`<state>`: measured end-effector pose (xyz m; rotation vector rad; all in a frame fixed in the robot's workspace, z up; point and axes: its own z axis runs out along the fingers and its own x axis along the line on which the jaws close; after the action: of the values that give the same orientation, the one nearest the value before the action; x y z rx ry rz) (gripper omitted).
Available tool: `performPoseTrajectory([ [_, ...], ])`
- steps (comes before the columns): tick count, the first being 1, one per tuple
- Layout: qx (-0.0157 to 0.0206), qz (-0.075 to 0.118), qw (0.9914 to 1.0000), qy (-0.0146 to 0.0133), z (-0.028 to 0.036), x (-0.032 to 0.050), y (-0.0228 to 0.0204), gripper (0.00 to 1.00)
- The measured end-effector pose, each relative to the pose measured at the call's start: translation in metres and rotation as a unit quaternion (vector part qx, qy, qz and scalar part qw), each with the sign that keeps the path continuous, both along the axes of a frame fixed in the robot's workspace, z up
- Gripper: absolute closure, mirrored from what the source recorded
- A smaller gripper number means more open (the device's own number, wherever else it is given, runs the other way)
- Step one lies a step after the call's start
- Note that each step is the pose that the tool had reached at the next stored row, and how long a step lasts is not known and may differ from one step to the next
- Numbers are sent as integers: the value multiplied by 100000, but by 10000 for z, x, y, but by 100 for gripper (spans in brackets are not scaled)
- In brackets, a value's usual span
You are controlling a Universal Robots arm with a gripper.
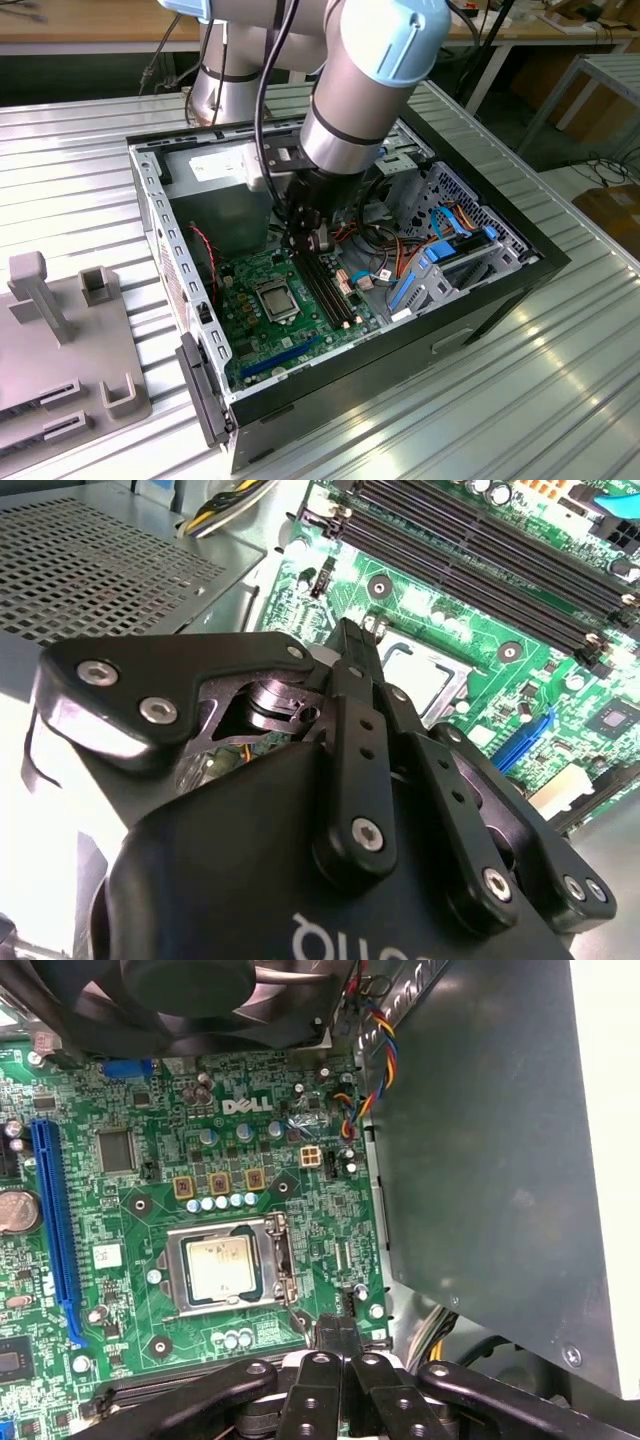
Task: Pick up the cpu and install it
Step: 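Install the first cpu locking lever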
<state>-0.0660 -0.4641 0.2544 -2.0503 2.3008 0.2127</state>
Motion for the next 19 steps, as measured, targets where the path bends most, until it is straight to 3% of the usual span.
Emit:
performPoseTrajectory([
  [11, 16, 27, 100000, -1, -1, 3, -57, 89],
  [19, -43, 927, 99996, 1, -6, 4, -66, 89],
])
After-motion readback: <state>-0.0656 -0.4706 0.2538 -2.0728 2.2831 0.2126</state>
